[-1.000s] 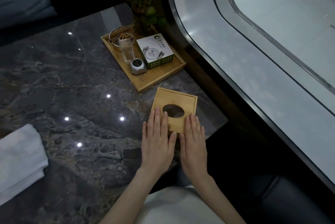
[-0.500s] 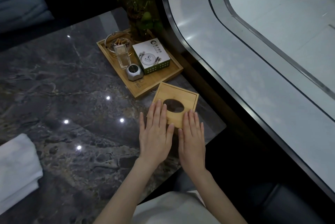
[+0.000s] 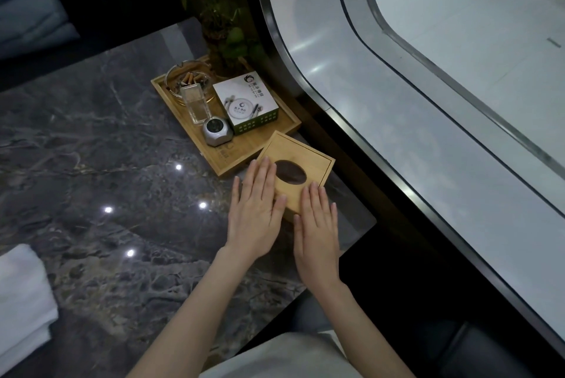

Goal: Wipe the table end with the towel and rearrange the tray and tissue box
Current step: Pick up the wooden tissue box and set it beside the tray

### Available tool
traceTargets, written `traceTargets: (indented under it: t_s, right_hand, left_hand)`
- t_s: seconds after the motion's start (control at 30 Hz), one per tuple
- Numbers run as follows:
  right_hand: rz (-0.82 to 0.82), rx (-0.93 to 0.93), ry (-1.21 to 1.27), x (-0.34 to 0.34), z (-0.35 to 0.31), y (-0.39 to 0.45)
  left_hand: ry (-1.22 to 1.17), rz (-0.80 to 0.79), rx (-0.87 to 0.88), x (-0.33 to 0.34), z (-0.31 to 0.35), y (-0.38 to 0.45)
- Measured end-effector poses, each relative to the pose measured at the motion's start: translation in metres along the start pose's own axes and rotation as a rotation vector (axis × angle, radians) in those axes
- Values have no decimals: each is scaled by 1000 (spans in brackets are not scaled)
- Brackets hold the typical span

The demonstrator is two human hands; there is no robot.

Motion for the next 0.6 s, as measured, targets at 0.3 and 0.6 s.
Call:
traceTargets:
  t_s: [0.3, 0.6]
  right_hand:
    - [6, 9, -64, 6, -5, 9]
    - [16, 13, -110, 12, -7, 22]
  left_hand:
    - [42, -18, 51, -2, -7, 25]
    - [82, -31, 136, -6, -17, 51]
Point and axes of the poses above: each hand's wrist, its own y-axis towards the middle knuckle, its own x-axis out of the palm, z = x × y, the point moved 1 cm from there along y, towards the middle knuckle, and after that the axes turned 13 degrees about y, right-handed, at the moved point
